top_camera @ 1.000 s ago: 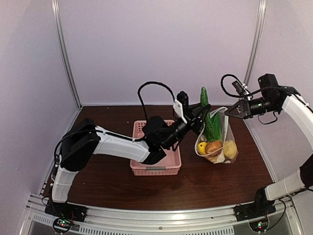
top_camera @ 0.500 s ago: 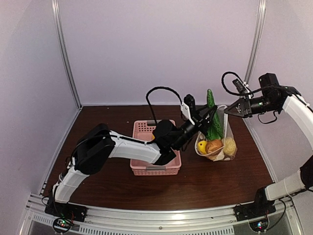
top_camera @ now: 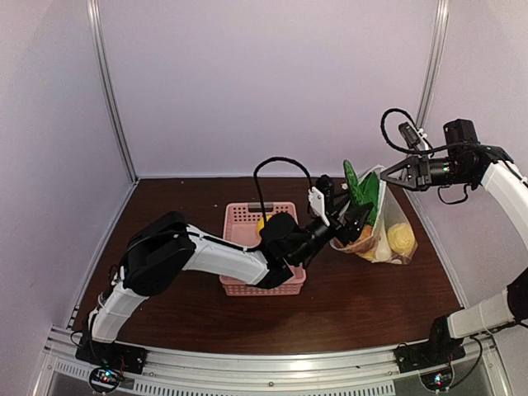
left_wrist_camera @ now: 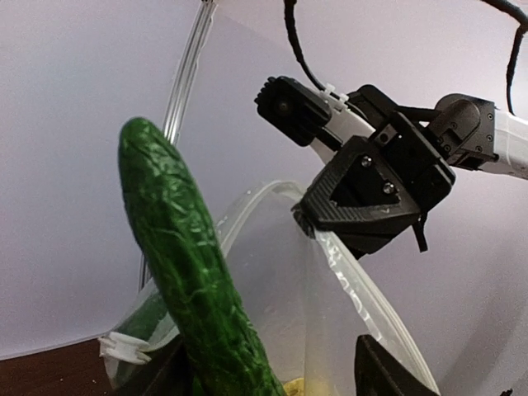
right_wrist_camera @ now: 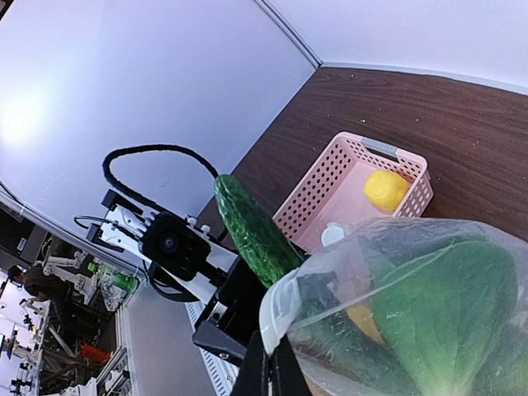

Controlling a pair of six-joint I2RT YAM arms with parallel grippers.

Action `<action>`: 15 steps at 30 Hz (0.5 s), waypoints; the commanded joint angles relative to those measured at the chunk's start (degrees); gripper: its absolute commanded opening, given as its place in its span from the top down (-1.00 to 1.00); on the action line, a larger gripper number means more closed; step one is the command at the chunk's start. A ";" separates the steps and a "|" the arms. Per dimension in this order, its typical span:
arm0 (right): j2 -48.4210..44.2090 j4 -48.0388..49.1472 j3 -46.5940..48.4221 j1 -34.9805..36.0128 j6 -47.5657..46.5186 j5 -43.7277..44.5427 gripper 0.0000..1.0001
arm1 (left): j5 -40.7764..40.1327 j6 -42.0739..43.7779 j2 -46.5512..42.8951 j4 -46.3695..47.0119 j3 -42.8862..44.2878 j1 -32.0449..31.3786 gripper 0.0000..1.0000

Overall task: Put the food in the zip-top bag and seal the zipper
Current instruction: Place the fake vegetable in the zipper food storage bag.

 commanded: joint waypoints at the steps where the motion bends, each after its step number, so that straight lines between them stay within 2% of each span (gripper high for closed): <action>1: -1.20 2.04 1.59 -1.87 -0.30 -2.24 1.00 | 0.09 5.46 -8.97 2.15 -4.14 -0.17 -0.49; 5: -1.41 2.71 0.14 -2.00 -0.62 -1.26 1.00 | 2.65 10.34 -17.42 -4.64 -8.44 -0.01 -0.71; 10: -1.67 -0.51 0.22 -1.95 -4.56 3.64 1.00 | 0.47 11.75 -26.12 -18.11 -14.81 0.48 -0.76; 12: -1.76 -1.83 0.26 -1.98 -6.12 5.74 1.00 | -0.36 11.27 -29.69 -30.11 -13.55 1.09 -0.76; 15: -1.85 -3.60 0.04 -1.96 -8.40 8.18 1.00 | 1.02 7.74 -32.97 -54.54 -5.65 2.56 -0.78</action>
